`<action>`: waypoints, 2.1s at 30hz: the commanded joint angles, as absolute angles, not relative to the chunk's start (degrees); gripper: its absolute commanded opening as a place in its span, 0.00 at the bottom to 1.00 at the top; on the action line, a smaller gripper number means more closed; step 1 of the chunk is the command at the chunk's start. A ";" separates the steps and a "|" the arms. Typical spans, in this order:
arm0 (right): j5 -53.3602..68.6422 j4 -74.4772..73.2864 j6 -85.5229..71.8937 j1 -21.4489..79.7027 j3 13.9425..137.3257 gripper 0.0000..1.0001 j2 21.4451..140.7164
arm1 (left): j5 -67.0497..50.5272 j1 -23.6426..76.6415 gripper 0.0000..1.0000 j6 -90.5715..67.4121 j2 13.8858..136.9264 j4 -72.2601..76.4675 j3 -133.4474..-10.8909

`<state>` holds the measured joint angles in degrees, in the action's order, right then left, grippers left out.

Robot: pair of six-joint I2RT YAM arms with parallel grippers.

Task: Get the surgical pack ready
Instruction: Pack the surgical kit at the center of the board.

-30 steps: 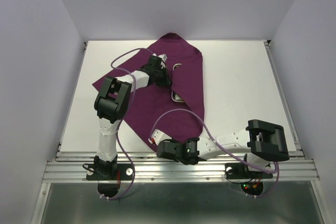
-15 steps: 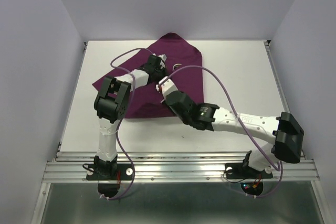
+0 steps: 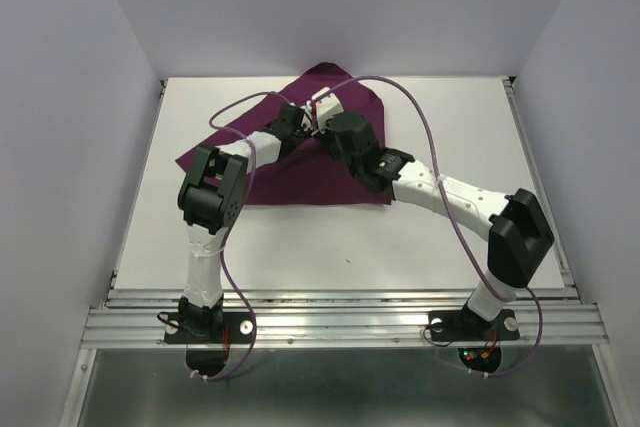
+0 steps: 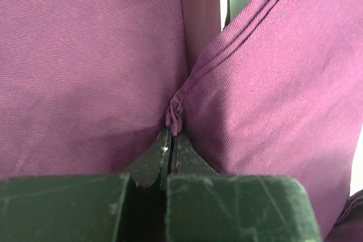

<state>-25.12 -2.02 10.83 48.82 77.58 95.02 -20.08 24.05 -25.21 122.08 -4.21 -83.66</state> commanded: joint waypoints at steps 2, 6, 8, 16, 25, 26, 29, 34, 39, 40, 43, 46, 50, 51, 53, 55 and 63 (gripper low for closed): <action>-21.01 6.85 12.13 45.09 83.67 0.01 98.61 | -19.95 23.55 0.00 -22.68 124.10 -10.20 -83.50; -19.16 8.87 9.68 42.71 86.21 0.01 102.64 | -19.86 23.55 0.00 -22.41 124.10 -10.46 -83.32; -18.90 9.14 9.67 42.01 87.36 0.01 104.14 | -19.51 23.55 0.00 -21.97 123.84 -10.81 -83.23; -17.93 10.02 8.00 39.73 93.15 0.01 110.38 | -18.90 23.55 0.00 -20.66 124.80 -12.48 -84.72; -16.61 9.76 5.80 37.97 94.92 0.01 115.22 | -17.32 23.47 0.00 -19.86 125.33 -13.97 -85.16; -16.52 9.76 5.63 37.97 95.01 0.01 115.57 | -17.23 23.47 0.00 -19.78 125.33 -14.15 -85.17; -16.17 9.58 5.10 37.44 95.18 0.01 116.80 | -16.88 23.47 0.00 -19.51 125.24 -14.50 -85.17; -15.03 8.88 3.52 36.22 95.80 0.01 118.83 | -16.26 23.20 0.00 -19.07 124.81 -14.94 -84.64; -14.68 8.44 2.46 35.68 95.80 0.01 121.02 | -16.26 22.94 0.00 -18.20 123.75 -14.68 -83.50; -14.68 8.44 2.20 35.68 95.80 0.01 121.29 | -16.26 22.94 0.00 -18.02 123.31 -14.76 -83.50; -14.59 8.26 1.58 35.16 95.71 0.01 121.99 | -15.47 22.85 0.00 -17.49 122.87 -15.38 -83.76; -14.33 8.17 1.14 35.16 95.89 0.01 122.69 | -14.86 22.68 0.04 -17.14 122.70 -16.17 -84.02; -14.06 7.82 0.79 34.63 96.24 0.01 123.22 | -14.42 22.50 0.18 -16.96 121.82 -16.96 -83.50; -13.89 7.56 0.88 34.63 96.33 0.01 123.31 | -14.15 22.41 0.23 -16.96 121.56 -17.22 -83.32; -13.54 7.21 0.88 34.63 96.59 0.01 123.40 | -13.36 22.24 0.27 -16.70 120.68 -17.93 -83.06; -13.27 7.12 0.79 34.63 96.85 0.01 123.57 | -12.31 22.06 0.36 -16.70 119.63 -18.37 -82.79; -12.22 6.24 0.44 34.63 97.82 0.01 124.54 | -11.08 20.04 0.51 -17.49 115.76 -19.86 -81.56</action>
<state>-12.38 3.22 1.04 35.57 94.54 123.48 -15.03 21.65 -19.27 118.83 -12.51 -83.53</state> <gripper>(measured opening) 0.043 0.503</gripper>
